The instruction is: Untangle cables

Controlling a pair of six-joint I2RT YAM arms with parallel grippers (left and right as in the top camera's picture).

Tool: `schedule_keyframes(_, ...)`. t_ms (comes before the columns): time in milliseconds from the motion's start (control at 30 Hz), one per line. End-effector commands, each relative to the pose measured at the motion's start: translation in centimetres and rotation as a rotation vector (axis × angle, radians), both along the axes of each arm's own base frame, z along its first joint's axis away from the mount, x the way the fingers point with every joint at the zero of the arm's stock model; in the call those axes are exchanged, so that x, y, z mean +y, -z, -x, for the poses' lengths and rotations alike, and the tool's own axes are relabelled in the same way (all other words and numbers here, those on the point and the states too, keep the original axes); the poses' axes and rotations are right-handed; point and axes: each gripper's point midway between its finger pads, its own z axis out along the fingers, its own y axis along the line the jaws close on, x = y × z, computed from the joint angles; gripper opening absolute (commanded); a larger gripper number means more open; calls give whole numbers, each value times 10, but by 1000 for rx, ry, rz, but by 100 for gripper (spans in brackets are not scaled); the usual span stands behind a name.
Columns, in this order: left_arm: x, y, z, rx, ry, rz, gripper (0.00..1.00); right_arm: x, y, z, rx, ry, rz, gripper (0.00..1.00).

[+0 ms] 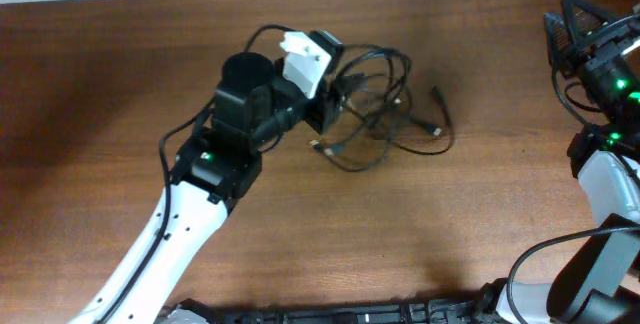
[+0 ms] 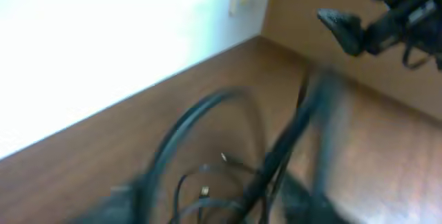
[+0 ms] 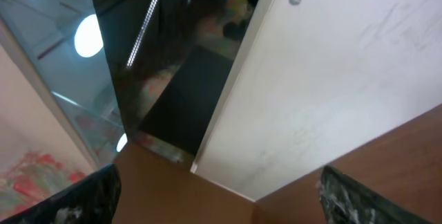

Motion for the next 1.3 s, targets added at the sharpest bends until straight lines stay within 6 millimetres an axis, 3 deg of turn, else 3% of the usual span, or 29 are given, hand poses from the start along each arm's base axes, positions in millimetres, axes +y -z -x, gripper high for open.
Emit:
schedule_keyframes(0, 22, -16, -10, -50, -91, -1, 82, 9, 0, 5, -5, -60, 47, 88)
schedule_keyframes(67, 29, -15, -15, -48, -118, -5, 91, 14, 1, 7, 1, -88, 57, 88)
schedule_keyframes(167, 36, -14, -19, -43, -136, -8, 91, 21, 5, 11, 12, -135, 76, 89)
schedule_keyframes(200, 40, -11, -21, -34, -147, -14, 99, 27, 8, 15, 21, -175, 91, 89)
schedule_keyframes(367, 82, 25, -34, 88, -375, -122, 99, 85, 36, 17, 111, -388, 110, 96)
schedule_keyframes(500, 114, 46, -36, 222, -494, -107, 99, 128, 95, 4, 281, -412, 132, 98)
schedule_keyframes(600, 133, 60, -35, 285, -540, -128, 99, 150, 141, 5, 392, -381, 248, 99)
schedule_keyframes(667, 143, 66, -33, 315, -564, -143, 99, 160, 155, 5, 406, -367, 327, 99)
schedule_keyframes(767, 158, 74, -32, 348, -600, -162, 99, 173, 184, 1, 380, -300, 590, 99)
schedule_keyframes(833, 161, 76, -31, 359, -606, -166, 99, 176, 191, -9, 304, -230, 793, 99)
schedule_keyframes(900, 160, 77, -31, 361, -605, -167, 99, 181, 184, -20, 199, -171, 930, 99)
schedule_keyframes(1000, 161, 78, -30, 368, -605, -171, 99, 191, 181, -33, 96, -151, 992, 99)
schedule_keyframes(1100, 161, 81, -28, 379, -605, -178, 99, 197, 207, -43, 106, -175, 988, 99)
schedule_keyframes(1267, 161, 82, -27, 383, -605, -181, 99, 229, 241, -46, 26, -272, 1015, 96)
